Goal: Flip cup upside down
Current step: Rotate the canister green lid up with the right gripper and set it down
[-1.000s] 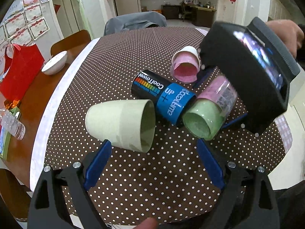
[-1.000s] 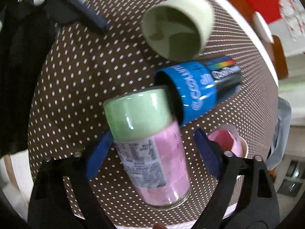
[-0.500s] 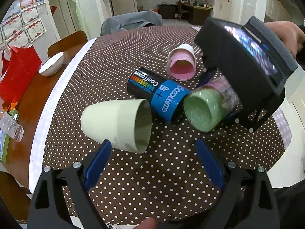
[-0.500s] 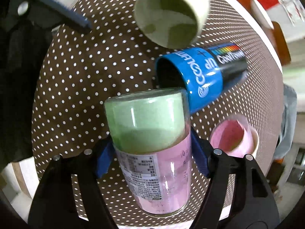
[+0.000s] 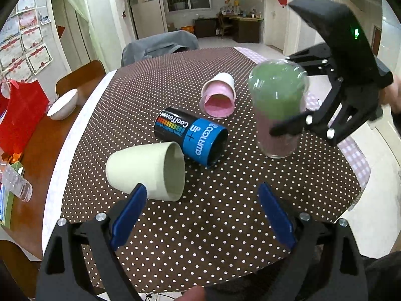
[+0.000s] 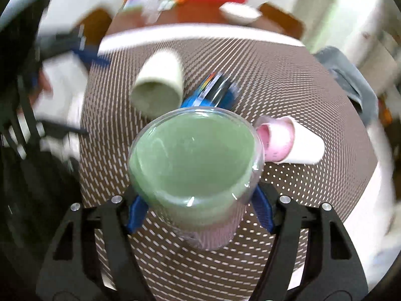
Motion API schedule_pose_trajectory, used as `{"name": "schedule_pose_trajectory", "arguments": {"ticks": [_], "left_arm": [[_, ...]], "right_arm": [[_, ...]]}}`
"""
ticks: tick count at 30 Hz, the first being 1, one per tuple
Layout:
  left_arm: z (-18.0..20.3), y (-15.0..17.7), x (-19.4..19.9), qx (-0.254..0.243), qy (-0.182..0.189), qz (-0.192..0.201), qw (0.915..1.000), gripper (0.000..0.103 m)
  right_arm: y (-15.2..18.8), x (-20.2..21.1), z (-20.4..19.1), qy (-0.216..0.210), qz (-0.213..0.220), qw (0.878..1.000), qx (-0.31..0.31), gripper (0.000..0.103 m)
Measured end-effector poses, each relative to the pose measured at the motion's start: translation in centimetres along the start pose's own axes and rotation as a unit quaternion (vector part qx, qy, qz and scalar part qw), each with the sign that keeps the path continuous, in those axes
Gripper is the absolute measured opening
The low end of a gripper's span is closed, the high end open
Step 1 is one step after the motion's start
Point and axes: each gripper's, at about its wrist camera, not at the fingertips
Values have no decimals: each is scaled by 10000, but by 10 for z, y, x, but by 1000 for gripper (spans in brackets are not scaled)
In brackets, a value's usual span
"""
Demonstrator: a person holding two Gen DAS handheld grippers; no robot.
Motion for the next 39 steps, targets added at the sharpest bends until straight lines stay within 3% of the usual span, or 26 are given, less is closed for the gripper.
{"name": "schedule_pose_trajectory", "arguments": {"ticks": [5,14,17,33,35,39], "left_arm": [[0,-2,6,-43,14,100,9999,89],[1,-1,14,-3,61,270,9996,89],[1,4,16,33,60,297,9995,89],[-1,22,34,161,30,469,9988,89],[-1,22,36,161,22,491,9987,89],[1,23,39,159,0,536,9984,89]], "right_arm": [[16,22,1,103,765,9901,-1173,69],[38,37,-14,427,1322,9667,-2150,69],[41,30,-22,570,1314,9627,-2294,69],[34,-15,-51,1196,831,9650,-2183,71],[36,-14,-49,1200,878,9610,-2333,85],[38,-6,-51,1300,1033,9551,-2454,96]]}}
Point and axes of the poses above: each gripper's, at about its wrist camera, not at the fingertips, and x roughly against the way its jaws point, z to its right, y to its underside, and after that the axes turned 9 degrees about y, right-handed
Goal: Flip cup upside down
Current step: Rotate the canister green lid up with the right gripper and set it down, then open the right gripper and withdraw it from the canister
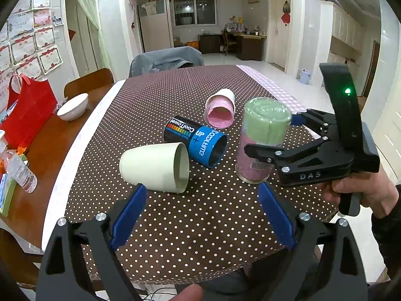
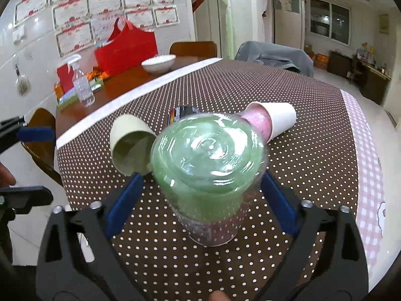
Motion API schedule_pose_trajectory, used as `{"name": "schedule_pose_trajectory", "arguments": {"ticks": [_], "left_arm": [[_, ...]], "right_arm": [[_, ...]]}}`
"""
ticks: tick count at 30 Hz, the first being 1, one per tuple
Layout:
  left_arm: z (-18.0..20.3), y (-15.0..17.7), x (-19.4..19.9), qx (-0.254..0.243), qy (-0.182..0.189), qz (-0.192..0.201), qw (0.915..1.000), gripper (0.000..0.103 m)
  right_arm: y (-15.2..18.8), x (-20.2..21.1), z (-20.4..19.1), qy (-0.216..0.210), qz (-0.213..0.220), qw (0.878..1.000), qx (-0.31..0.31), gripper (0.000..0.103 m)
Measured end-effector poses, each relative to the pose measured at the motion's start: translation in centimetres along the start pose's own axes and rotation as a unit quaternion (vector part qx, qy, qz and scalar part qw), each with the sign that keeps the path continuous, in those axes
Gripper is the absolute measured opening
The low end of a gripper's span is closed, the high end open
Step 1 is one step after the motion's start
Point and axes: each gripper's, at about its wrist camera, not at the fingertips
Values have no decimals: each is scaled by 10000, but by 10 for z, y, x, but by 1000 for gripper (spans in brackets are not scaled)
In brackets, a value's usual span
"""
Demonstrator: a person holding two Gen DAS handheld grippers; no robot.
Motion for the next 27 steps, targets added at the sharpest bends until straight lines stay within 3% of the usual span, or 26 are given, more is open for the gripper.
{"name": "schedule_pose_trajectory", "arguments": {"ticks": [11,27], "left_arm": [[16,-2,19,-70,-86,258,9996,89],[35,-10,51,84,-536,755,9957,89]], "right_arm": [[-2,34,11,120,317,9980,-531,97],[-13,103,25,399,680,9879,-1335,97]]}}
Point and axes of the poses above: each gripper's, at about its wrist camera, not at the fingertips, and x roughly against the way its jaws point, z to its right, y to its underside, and after that the axes turned 9 degrees about y, right-handed
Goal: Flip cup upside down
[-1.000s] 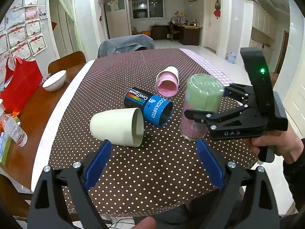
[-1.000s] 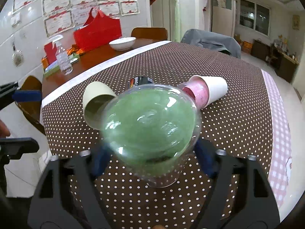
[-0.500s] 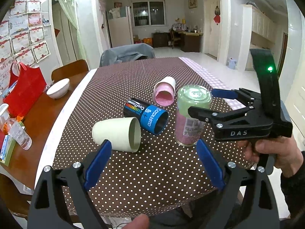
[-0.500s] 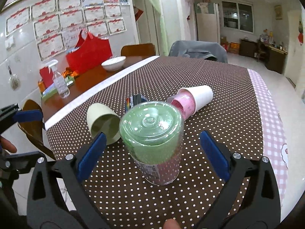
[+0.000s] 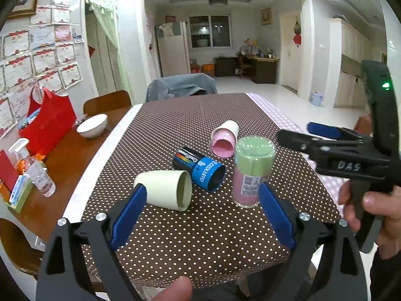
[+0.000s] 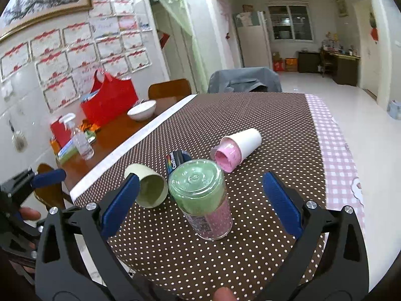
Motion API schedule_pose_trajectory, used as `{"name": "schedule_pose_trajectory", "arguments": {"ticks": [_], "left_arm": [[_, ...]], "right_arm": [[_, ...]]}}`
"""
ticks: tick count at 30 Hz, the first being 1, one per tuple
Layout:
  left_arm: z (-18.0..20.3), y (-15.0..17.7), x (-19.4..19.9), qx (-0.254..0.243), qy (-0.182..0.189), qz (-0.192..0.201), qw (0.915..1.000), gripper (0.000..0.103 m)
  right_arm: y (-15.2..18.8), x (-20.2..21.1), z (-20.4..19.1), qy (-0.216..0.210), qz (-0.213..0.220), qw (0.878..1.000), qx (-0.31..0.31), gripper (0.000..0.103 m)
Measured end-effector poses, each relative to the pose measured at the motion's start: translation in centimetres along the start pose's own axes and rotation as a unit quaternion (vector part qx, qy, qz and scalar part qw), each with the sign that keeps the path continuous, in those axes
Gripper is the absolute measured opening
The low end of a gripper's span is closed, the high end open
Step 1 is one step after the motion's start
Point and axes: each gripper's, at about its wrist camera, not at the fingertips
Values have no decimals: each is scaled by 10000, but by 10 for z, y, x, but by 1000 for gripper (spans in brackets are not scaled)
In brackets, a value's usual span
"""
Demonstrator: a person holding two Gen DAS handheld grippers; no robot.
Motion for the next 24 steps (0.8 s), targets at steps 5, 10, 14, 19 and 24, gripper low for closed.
{"name": "schedule_pose_trajectory", "arguments": {"ticks": [5,10,14,19,24], "left_arm": [[5,-3,15,14,-181,177,9997,89],[10,-6,31,-7,-361,341,9988,89],[15,-7,45,7,-488,502,9975,89],[21,-7,59,-24,-675,683,9954,89],[21,-5,70,29,-798,804,9936,89]], "right_arm": [[-3,28,1,177,132,9994,-256,97],[-2,64,-8,332,471,9979,-289,97],[1,85,-15,543,725,9955,-267,97],[7,104,-23,776,949,9922,-239,97],[7,115,-31,969,1166,9883,-154,97]]}}
Point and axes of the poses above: each gripper's, at about its wrist camera, not at the fingertips, and x roughly against the way its jaws point, z to its right, y to its underside, and after that the axes turned 9 degrees about y, right-handed
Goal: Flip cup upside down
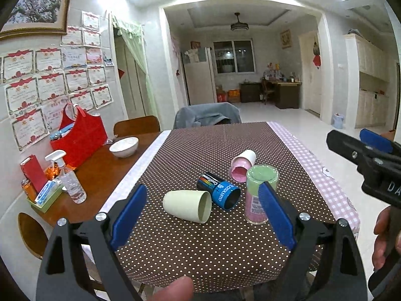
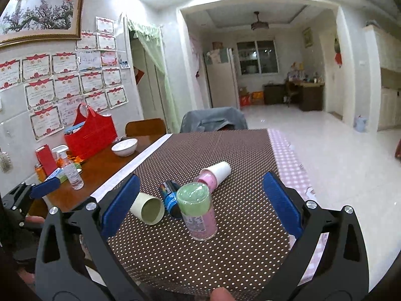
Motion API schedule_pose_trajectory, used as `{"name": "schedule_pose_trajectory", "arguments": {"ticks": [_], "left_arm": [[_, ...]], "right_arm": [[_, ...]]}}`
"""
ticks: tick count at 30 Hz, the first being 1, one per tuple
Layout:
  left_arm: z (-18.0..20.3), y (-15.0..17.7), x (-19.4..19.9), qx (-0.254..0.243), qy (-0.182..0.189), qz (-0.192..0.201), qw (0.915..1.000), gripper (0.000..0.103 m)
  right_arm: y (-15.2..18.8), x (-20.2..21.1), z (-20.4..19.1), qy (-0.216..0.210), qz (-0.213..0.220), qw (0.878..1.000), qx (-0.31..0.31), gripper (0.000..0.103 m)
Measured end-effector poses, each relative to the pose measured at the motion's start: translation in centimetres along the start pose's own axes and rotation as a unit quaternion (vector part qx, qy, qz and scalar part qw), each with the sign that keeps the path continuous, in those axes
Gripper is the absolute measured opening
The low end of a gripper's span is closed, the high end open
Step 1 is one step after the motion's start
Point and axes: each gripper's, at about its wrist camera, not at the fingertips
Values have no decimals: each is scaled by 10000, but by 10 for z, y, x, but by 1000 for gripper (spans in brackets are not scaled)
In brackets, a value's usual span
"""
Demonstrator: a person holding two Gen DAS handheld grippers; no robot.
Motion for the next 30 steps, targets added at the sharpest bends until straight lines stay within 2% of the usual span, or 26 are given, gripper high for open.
{"name": "schedule_pose_trajectory", "arguments": {"ticks": [16,30], "left_arm": [[-4,3,28,231,-113,312,9992,89],[-5,1,36,281,-166,415,9986,89]], "right_arm": [[0,16,-8,118,206,9997,50,97],[-1,17,-6,62,162,9998,34,97]]}}
Point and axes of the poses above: each gripper's, at about its wrist camera, not at the fingertips, and x roughly against the way its jaws point, z to its right, y to its underside, and after that the axes turned 9 degrees about y, right-handed
